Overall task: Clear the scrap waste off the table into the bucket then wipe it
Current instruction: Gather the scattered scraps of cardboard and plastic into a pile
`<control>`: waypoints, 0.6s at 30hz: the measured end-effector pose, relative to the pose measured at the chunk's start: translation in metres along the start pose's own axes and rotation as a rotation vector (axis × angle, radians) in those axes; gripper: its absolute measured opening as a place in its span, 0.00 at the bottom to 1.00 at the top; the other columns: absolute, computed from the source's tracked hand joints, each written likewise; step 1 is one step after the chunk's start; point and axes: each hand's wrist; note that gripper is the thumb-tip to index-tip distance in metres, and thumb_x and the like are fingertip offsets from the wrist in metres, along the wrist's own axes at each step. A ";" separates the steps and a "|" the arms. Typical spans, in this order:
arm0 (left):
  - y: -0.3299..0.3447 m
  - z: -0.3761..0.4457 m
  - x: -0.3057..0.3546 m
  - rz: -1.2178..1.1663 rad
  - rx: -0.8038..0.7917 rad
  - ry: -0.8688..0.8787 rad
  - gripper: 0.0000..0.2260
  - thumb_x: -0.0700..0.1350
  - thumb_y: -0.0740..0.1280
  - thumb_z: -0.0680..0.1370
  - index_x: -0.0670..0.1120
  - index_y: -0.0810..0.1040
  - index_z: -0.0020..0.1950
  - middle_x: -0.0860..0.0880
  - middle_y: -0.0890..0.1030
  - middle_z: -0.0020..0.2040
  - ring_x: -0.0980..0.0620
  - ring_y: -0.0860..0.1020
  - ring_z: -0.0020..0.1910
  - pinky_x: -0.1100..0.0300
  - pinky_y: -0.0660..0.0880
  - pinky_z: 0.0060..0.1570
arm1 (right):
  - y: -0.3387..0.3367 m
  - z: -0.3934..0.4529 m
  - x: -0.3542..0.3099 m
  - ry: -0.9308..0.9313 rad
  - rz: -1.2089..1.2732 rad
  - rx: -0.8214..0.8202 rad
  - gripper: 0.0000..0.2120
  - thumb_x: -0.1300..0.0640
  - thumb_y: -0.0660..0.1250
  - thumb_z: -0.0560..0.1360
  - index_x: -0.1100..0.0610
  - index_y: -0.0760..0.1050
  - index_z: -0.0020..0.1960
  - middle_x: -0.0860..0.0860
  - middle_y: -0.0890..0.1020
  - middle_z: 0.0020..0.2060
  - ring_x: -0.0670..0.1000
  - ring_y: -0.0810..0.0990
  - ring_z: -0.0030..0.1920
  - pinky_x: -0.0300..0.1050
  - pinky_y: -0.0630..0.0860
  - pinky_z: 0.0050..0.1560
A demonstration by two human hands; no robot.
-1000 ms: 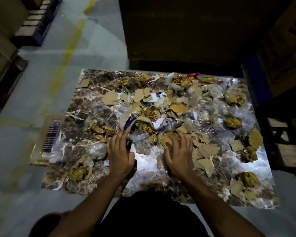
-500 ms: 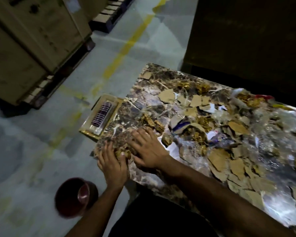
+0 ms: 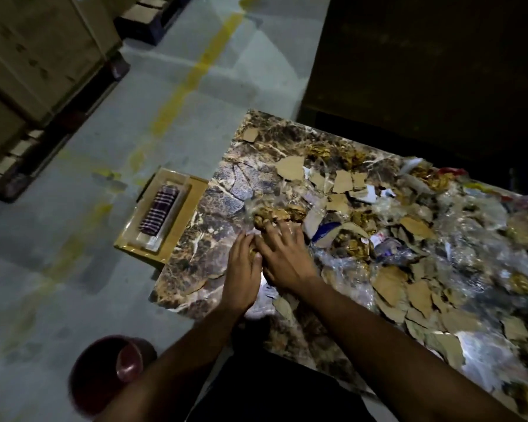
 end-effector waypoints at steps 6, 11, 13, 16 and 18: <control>0.025 0.015 0.049 -0.229 -0.101 0.072 0.20 0.41 0.58 0.85 0.48 0.64 0.79 0.54 0.59 0.80 0.62 0.59 0.77 0.76 0.59 0.69 | -0.012 -0.019 0.038 0.031 0.201 0.105 0.29 0.57 0.73 0.71 0.60 0.70 0.71 0.61 0.72 0.69 0.63 0.67 0.72 0.63 0.71 0.66; 0.040 0.021 0.105 -0.378 -0.069 0.213 0.18 0.43 0.60 0.83 0.48 0.70 0.73 0.54 0.65 0.76 0.62 0.61 0.76 0.69 0.61 0.70 | -0.044 -0.054 0.068 0.268 0.247 0.406 0.25 0.58 0.73 0.72 0.57 0.73 0.68 0.58 0.75 0.67 0.61 0.69 0.68 0.59 0.73 0.62; 0.049 0.024 0.128 -0.396 -0.110 0.339 0.19 0.43 0.62 0.81 0.45 0.71 0.73 0.49 0.67 0.77 0.56 0.63 0.77 0.68 0.61 0.71 | -0.049 -0.075 0.085 0.361 0.274 0.525 0.22 0.58 0.71 0.74 0.58 0.75 0.67 0.58 0.75 0.66 0.61 0.70 0.67 0.58 0.71 0.64; 0.071 0.027 0.162 -0.417 -0.217 0.452 0.21 0.46 0.63 0.81 0.42 0.70 0.74 0.46 0.63 0.78 0.54 0.61 0.78 0.66 0.60 0.72 | -0.042 -0.107 0.113 0.511 0.358 0.627 0.20 0.60 0.71 0.77 0.59 0.75 0.69 0.58 0.73 0.69 0.60 0.68 0.71 0.54 0.66 0.71; 0.093 0.031 0.170 -0.329 -0.315 0.492 0.24 0.47 0.63 0.81 0.43 0.66 0.77 0.46 0.57 0.81 0.55 0.55 0.80 0.67 0.56 0.74 | -0.030 -0.121 0.129 0.593 0.441 0.644 0.21 0.62 0.69 0.78 0.58 0.74 0.70 0.58 0.72 0.71 0.59 0.66 0.74 0.54 0.64 0.74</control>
Point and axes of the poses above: each hand's wrist, its own z-axis towards the middle knuckle, its own y-axis out of the palm, x = y × z
